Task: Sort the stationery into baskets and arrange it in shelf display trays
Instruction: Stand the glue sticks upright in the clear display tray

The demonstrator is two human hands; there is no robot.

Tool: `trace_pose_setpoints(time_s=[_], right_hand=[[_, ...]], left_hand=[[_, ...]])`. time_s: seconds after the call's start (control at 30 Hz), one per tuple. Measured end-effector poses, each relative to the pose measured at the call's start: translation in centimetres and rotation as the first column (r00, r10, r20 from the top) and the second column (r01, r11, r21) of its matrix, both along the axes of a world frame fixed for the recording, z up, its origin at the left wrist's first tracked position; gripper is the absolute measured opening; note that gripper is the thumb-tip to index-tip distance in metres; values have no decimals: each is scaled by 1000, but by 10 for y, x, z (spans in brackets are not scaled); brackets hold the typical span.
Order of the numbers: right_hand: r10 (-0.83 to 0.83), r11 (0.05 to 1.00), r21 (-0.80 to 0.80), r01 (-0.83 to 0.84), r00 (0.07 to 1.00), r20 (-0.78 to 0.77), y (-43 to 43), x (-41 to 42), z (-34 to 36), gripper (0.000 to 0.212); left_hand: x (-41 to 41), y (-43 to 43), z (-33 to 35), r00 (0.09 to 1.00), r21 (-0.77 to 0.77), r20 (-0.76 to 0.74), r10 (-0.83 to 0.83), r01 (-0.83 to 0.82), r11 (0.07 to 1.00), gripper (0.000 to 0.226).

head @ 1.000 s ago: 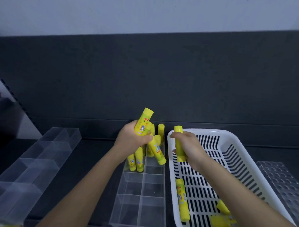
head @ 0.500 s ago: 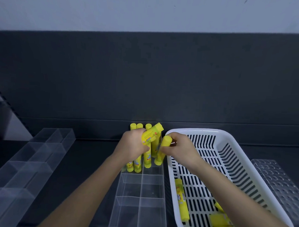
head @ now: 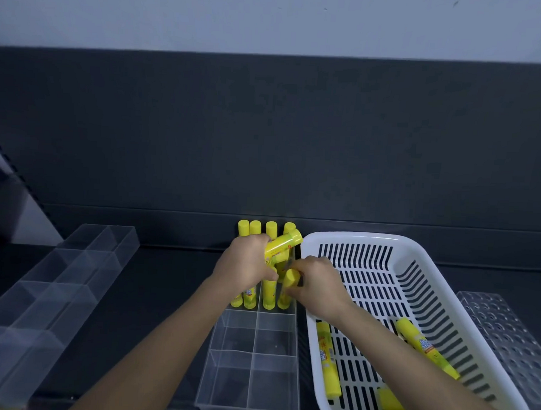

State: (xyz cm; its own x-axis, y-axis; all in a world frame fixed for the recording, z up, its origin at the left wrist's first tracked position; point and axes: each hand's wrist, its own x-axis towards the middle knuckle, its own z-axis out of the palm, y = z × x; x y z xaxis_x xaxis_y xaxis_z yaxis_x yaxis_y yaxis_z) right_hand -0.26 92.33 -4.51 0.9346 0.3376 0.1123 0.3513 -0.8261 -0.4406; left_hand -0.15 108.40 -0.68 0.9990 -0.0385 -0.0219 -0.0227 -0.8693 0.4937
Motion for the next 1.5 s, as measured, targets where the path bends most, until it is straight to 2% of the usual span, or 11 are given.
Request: trace_pose_setpoints(time_s=[0.1,0.2,0.33,0.47,0.73,0.9,1.07,1.23,1.33,1.4,1.5], right_hand=[[0,999,-47,0,1000,7,1,0,-1,19],[28,994,-110,-24,999,29,2,0,-1,18],[91,979,-185,-83,995,36,9,0,8,39],[200,967,-156,-199,980,-15,21,1,14,50],[193,978,-78,-191,981,11,31,3,15,30],[149,972,-174,-158,987,-63,28,4,22,45],[49,979,-194,-67,994,-97,24,5,24,28],[36,984,-172,-54,993,-110,30,-1,25,26],[12,981,-193,-11,1000,5,30,-8,34,33],[2,999,-53,1,999,55,36,-19,41,33],[114,938,345,-16,957,-265,53,-37,47,24]], left_hand=[[0,8,-1,1000,-125,2,27,-27,992,31],[-7,15,-1,993,-345,47,108,-85,935,26],[-19,22,6,975,-675,-21,219,-175,716,15],[-32,30,9,956,-828,-92,278,-228,513,10],[-55,50,-5,924,-929,-174,339,-269,256,16],[-62,55,-16,912,-949,-268,309,-306,79,15],[-70,60,-26,888,-949,-312,337,-308,-67,14],[-76,59,-30,901,-945,-328,284,-310,-107,15],[-76,57,-28,916,-952,-304,261,-279,-128,12],[-74,53,-25,934,-967,-253,253,-250,-45,11],[-72,43,-20,954,-978,-197,227,-207,24,24]])
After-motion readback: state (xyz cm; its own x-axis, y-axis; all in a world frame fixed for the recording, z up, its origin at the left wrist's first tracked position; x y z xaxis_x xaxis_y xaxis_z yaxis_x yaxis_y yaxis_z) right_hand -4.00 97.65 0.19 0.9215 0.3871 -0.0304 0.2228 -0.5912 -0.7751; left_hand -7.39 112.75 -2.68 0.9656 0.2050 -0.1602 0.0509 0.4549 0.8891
